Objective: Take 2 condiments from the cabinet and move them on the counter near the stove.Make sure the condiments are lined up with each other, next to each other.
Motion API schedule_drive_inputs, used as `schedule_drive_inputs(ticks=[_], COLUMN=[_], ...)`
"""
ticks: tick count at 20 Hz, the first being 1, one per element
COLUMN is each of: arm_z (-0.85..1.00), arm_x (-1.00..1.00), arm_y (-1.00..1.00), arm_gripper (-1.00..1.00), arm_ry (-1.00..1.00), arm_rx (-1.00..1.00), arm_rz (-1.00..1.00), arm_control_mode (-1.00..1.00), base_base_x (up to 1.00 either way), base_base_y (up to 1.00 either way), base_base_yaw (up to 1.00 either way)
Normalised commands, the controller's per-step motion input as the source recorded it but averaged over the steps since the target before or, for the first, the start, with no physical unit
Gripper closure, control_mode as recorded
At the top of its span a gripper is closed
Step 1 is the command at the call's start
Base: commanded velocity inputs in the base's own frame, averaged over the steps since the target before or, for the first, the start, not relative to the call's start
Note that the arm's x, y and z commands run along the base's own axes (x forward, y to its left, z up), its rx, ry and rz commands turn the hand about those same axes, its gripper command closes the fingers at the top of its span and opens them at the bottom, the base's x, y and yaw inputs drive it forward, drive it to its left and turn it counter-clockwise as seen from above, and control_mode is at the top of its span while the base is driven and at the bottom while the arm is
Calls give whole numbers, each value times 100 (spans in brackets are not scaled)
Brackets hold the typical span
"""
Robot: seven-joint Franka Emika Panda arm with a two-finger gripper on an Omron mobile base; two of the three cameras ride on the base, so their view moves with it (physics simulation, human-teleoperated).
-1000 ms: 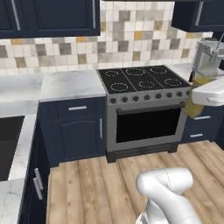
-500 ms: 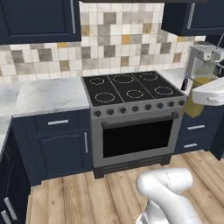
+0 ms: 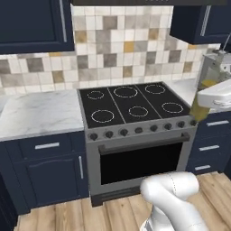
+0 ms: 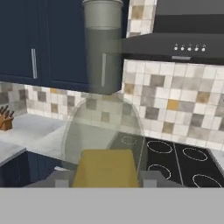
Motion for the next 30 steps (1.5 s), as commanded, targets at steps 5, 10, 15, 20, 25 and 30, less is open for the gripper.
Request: schedule_drive_inputs(ticks=[5, 10, 15, 20, 25, 30], arm_z=[0, 0, 0, 0, 0, 0], arm_x=[0, 0, 0, 0, 0, 0], arm_y=[0, 0, 0, 0, 0, 0], arm_gripper=[100, 100, 100, 100, 100, 100], arm_ry=[0, 0, 0, 0, 0, 0], arm_rx=[0, 0, 0, 0, 0, 0], arm_rz=[0, 0, 0, 0, 0, 0], arm_control_mode=[100, 100, 100, 100, 100, 100], base_base_x=[55, 25, 16, 42, 55, 49], base_base_y=[-50, -62, -67, -45, -20, -6], base_base_yaw=[2, 0, 0, 2, 1, 0])
